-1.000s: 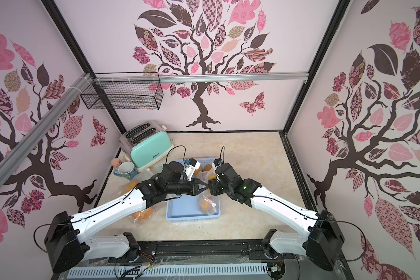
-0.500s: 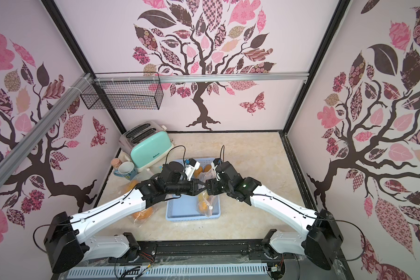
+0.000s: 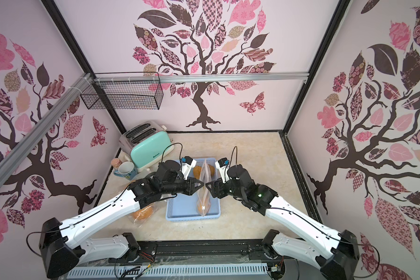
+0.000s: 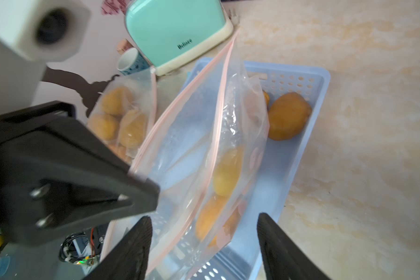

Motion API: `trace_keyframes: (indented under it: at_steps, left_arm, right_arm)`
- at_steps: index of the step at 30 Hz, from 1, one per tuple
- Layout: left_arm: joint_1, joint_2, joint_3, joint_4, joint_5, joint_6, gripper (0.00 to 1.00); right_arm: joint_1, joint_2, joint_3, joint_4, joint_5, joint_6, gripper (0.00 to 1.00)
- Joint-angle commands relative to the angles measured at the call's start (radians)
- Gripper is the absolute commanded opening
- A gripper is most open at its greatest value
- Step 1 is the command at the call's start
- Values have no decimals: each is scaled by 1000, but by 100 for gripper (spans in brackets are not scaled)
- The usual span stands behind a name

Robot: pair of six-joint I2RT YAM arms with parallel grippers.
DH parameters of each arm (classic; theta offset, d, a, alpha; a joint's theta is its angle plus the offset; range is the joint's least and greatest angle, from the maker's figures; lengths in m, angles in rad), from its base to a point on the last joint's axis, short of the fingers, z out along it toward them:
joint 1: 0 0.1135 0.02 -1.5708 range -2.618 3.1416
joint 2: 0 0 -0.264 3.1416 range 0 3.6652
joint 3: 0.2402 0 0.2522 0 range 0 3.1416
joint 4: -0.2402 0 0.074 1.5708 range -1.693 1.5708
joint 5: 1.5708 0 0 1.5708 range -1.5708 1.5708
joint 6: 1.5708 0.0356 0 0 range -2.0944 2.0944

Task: Put the potatoes into a zipper bag and zip it
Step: Place the potato into the zipper food storage bag, then pick up the potato from the basket.

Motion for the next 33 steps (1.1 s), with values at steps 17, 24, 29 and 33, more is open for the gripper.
trace_keyframes:
  at_steps: [17, 24, 29, 33]
  left_arm:
    - [105, -438, 317, -494, -640, 272, 0]
    - [105, -561, 200, -577, -793, 310, 0]
    - [106, -599, 68, -557, -837, 291, 0]
    - [107, -606, -10, -518, -813, 285, 0]
  right_arm:
    - [5, 136, 8, 73, 65, -25, 70]
    - [5, 348, 105, 59, 75, -21, 69]
    - [5, 526, 214, 47, 117, -22, 70]
    - [5, 656, 319, 19, 185, -21, 71]
